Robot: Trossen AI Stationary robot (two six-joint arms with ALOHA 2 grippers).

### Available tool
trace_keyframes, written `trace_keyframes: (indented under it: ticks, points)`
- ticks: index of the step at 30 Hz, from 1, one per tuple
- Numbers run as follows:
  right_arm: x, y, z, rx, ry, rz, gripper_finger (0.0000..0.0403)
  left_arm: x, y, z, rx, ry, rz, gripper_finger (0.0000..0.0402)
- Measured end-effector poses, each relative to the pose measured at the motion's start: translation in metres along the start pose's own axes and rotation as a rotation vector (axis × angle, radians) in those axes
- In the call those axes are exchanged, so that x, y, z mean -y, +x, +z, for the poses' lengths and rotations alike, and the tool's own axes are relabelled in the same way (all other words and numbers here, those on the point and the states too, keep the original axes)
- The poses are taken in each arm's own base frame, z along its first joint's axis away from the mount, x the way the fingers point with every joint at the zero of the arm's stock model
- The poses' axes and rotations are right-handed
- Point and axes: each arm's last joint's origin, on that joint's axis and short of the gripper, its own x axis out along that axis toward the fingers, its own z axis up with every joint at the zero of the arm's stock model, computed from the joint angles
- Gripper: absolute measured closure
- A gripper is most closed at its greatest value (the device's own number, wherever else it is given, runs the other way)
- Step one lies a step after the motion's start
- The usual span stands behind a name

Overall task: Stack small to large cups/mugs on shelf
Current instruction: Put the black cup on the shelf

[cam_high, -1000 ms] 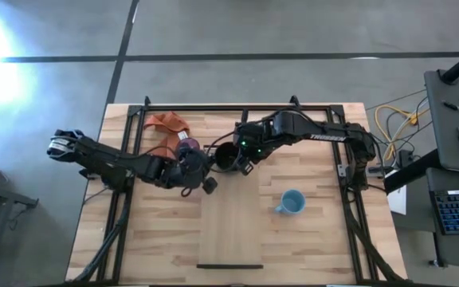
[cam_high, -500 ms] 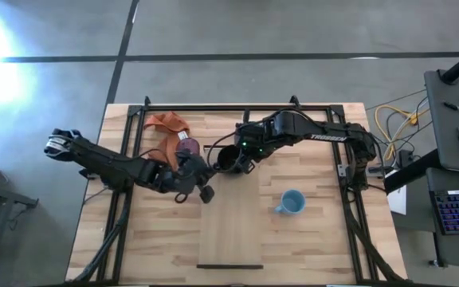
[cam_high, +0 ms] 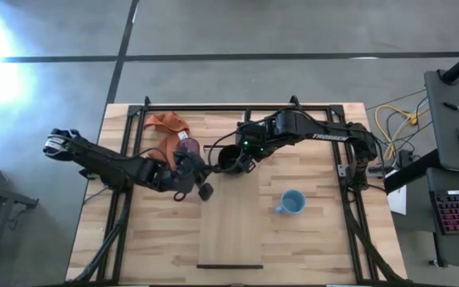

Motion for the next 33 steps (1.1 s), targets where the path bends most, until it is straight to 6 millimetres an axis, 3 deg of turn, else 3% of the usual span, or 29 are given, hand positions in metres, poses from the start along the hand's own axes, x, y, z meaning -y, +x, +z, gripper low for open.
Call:
trace_keyframes:
  ticks: [16, 27, 33]
  points:
    - [0.000, 0.000, 0.000, 0.002, 0.000, -0.001, 0.0394, 0.002, -0.001, -0.003, -0.001, -0.005, 0.001, 0.0402]
    - [0.009, 0.002, 0.006, 0.017, 0.002, -0.034, 0.0394, 0.016, -0.013, 0.008, 0.054, -0.039, -0.080, 0.0402]
    - [0.019, 0.004, 0.014, 0.022, 0.013, -0.043, 0.0394, 0.020, -0.003, -0.003, 0.011, -0.018, -0.080, 0.0402]
